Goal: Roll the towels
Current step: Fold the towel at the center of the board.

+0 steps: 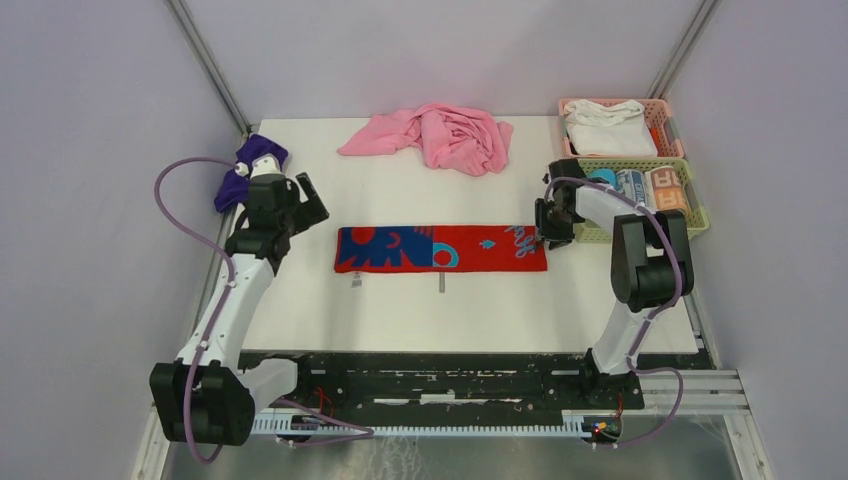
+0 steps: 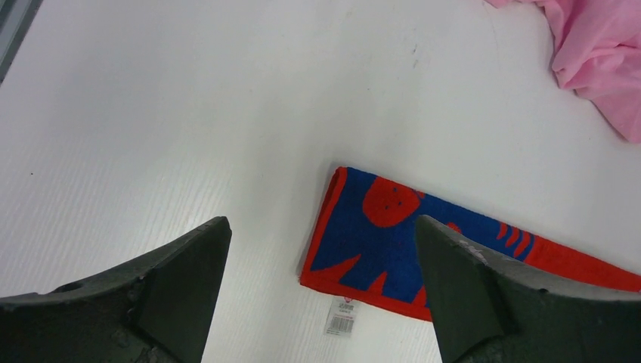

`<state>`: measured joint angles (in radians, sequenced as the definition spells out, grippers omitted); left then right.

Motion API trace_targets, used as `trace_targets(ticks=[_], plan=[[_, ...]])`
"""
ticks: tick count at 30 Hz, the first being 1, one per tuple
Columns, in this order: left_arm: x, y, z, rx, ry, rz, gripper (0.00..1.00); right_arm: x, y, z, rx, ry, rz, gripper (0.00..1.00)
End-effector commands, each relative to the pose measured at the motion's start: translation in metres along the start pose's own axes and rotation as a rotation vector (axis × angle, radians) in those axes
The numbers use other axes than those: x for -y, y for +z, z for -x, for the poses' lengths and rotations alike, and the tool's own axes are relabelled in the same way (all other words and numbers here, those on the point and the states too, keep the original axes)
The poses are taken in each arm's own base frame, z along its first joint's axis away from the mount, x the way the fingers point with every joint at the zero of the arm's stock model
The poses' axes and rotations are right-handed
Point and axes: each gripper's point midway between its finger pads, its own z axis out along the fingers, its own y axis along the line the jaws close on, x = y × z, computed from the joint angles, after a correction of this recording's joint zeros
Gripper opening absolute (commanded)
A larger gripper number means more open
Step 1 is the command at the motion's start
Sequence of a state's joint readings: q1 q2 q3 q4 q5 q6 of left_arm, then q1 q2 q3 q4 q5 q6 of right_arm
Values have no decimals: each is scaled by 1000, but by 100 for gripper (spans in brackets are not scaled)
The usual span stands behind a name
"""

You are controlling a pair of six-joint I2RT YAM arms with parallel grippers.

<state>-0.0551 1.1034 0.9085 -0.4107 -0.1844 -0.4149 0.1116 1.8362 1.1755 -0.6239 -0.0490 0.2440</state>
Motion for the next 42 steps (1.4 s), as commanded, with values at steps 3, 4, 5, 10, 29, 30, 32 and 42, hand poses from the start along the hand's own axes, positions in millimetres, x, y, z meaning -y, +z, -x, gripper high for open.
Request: trace_targets(ticks=[3, 4, 5, 10, 29, 30, 32, 42], plan=[[-4, 8, -3, 11, 56, 1, 98, -3, 9, -11, -89, -34, 1, 45], [-3, 9, -6, 1, 59, -8, 98, -4, 10, -12, -99, -38, 2, 43], [-2, 10, -7, -5, 57, -15, 98, -5, 12, -15, -108, -45, 5, 42], [2, 13, -12, -24, 59, -38, 98, -10, 18, -27, -158, -75, 6, 31], [25, 20, -46, -160, 47, -175, 96, 38, -82, 64, 156, -197, -411, 0], [27, 21, -51, -179, 39, -190, 95, 40, -89, 67, 166, -206, -435, 0], [33, 21, -58, -213, 9, -219, 94, 37, -97, 69, 175, -228, -452, 0], [66, 24, -104, -359, -151, -376, 87, -88, -109, 50, 140, -295, 18, 0]])
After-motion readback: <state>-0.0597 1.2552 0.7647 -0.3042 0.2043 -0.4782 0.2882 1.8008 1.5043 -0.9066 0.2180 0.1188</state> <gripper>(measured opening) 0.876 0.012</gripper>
